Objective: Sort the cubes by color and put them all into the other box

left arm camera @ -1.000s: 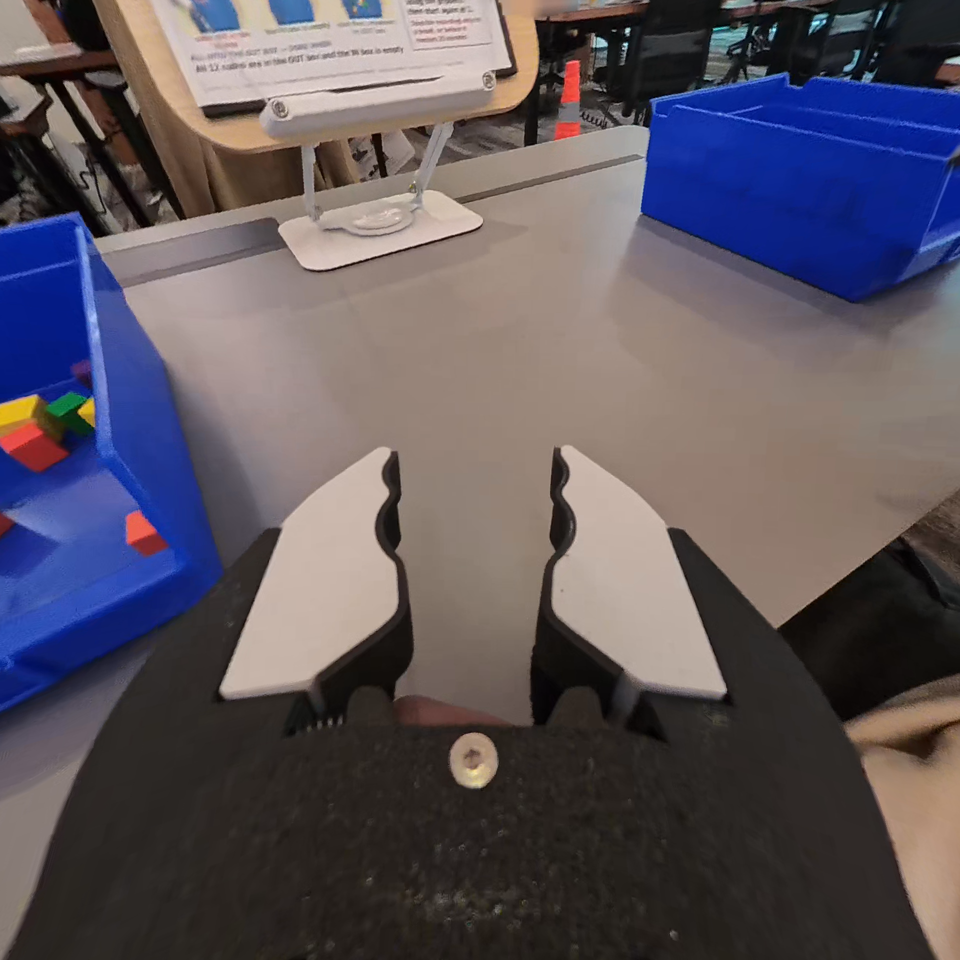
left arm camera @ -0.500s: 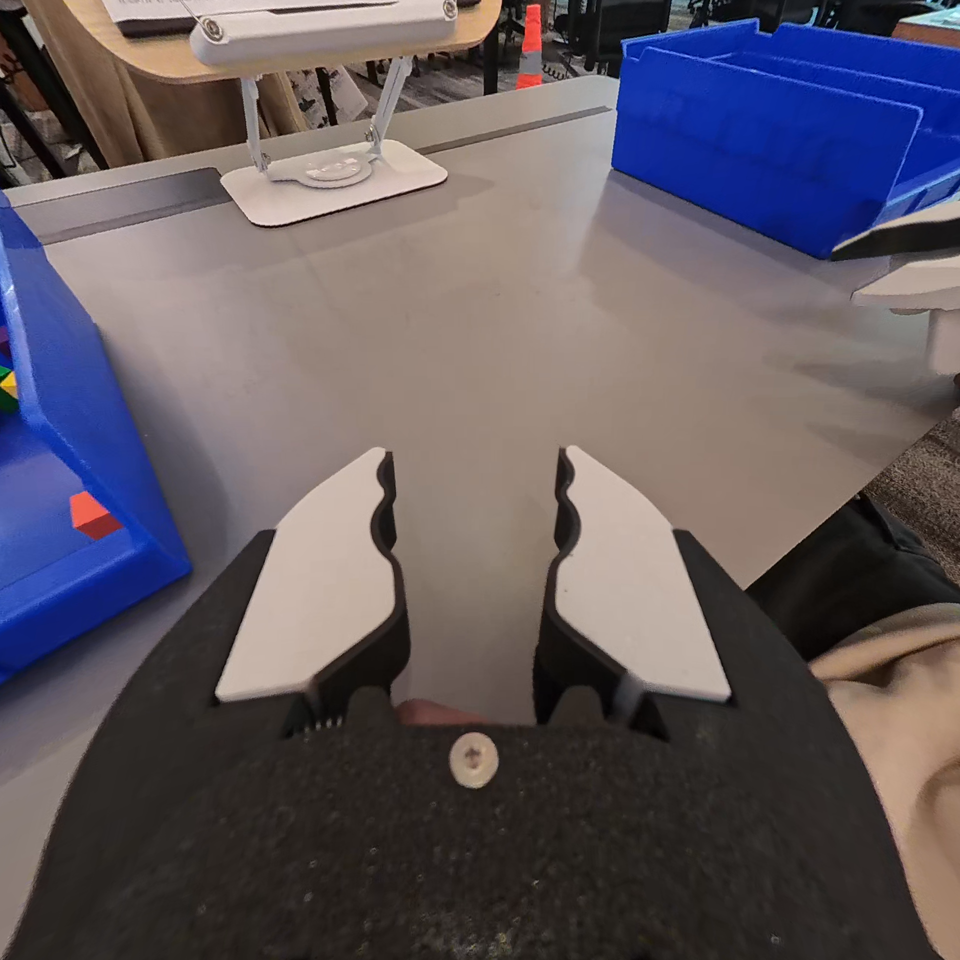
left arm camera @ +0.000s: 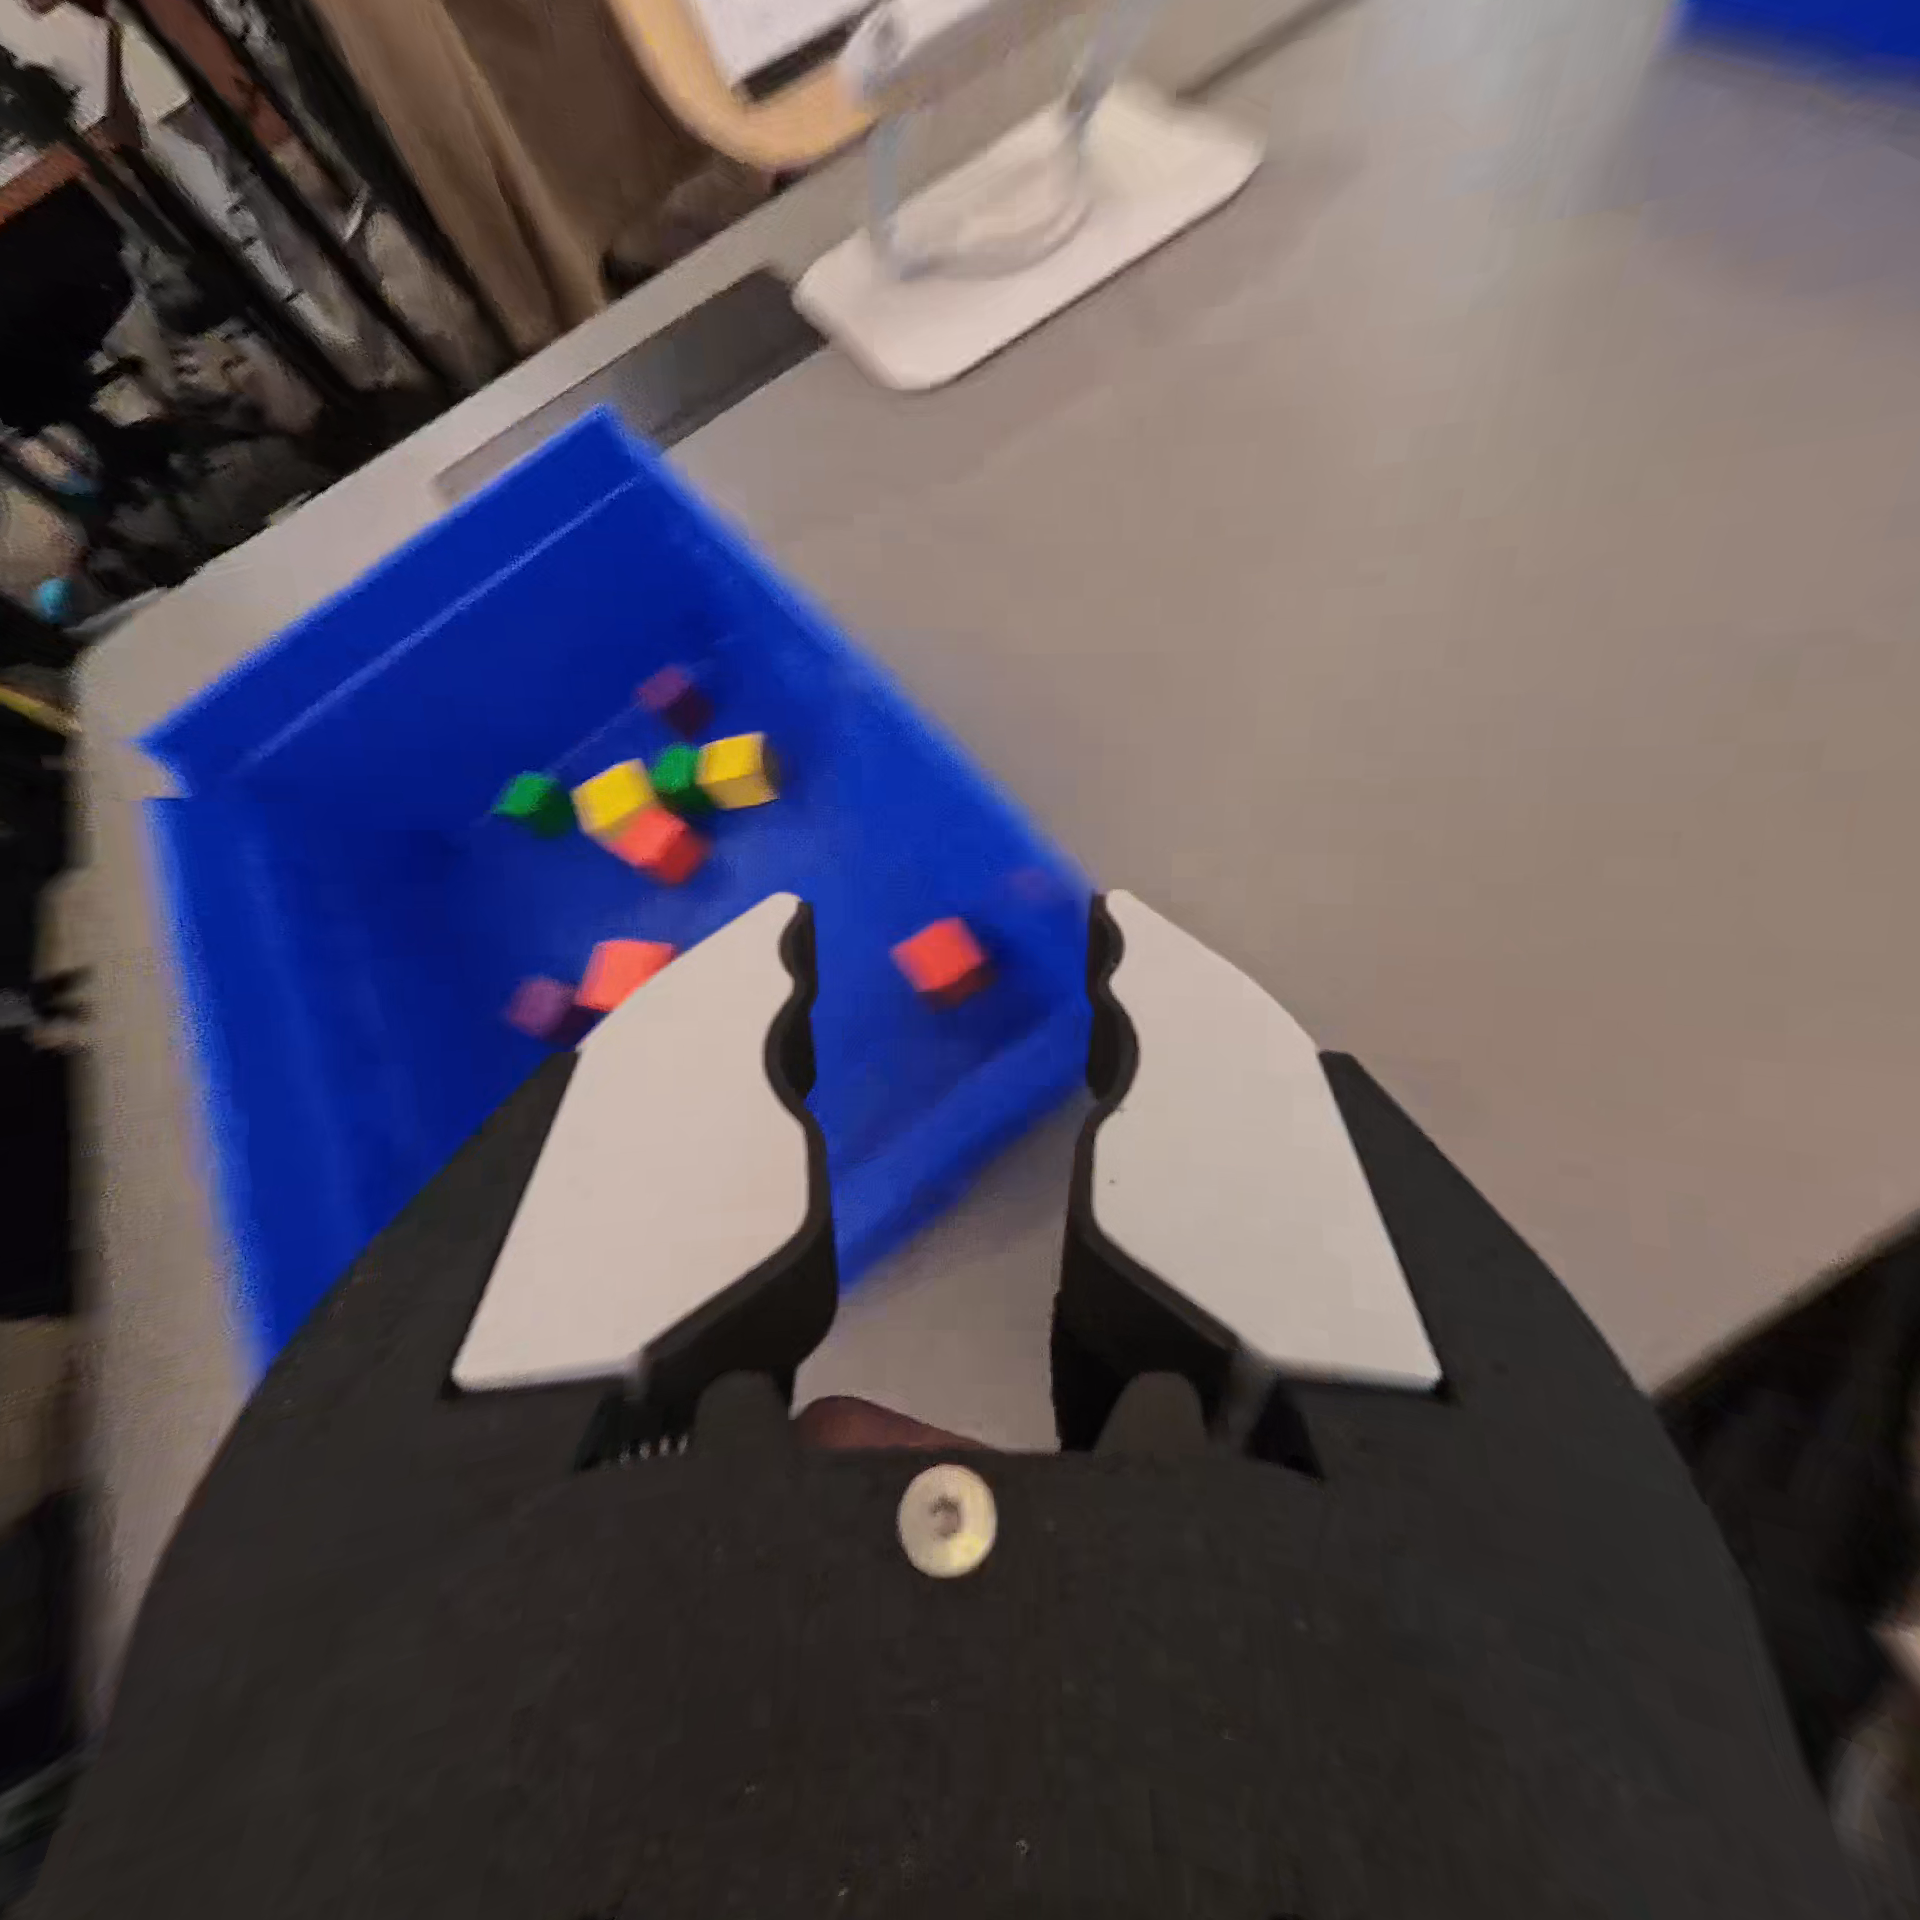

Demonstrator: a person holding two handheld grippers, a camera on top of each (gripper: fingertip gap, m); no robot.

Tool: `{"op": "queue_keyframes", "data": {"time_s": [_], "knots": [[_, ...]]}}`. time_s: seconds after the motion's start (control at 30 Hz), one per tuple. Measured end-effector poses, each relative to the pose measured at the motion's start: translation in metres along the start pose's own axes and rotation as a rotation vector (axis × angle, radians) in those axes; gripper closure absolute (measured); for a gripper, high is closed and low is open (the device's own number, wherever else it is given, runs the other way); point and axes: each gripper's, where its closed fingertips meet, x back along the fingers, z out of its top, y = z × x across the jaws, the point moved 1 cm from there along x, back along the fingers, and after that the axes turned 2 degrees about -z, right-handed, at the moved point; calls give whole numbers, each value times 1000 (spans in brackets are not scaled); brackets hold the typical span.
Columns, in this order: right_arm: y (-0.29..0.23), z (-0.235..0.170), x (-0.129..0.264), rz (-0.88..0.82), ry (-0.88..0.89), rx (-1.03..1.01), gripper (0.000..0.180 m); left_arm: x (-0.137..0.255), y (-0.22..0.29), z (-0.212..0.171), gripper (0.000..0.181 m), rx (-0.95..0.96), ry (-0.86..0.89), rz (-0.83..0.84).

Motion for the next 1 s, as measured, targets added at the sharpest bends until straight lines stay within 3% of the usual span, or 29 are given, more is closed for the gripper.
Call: {"op": "queue_keyframes", "data": {"time_s": [0.2, 0.43, 0.5, 0.83, 0.9, 1.0], "knots": [[0, 1, 0, 26, -8, -24, 136, -68, -119, -55, 124, -209, -558, 13], [2, 1, 5, 19, -10, -15, 138, -110, -138, -105, 128, -249, -846, -144], [4, -2, 6, 17, -15, -23, 139, -112, -135, -103, 151, -269, -833, -158], [3, -1, 9, 55, -16, -76, 141, -105, -126, -94, 152, -224, -769, -87], [4, 3, 12, 47, -5, -68, 142, -90, -126, -67, 153, -206, -637, -23], [7, 7, 15, 39, 12, -71, 142, -53, -101, 1, 153, -157, -234, -15]]}}
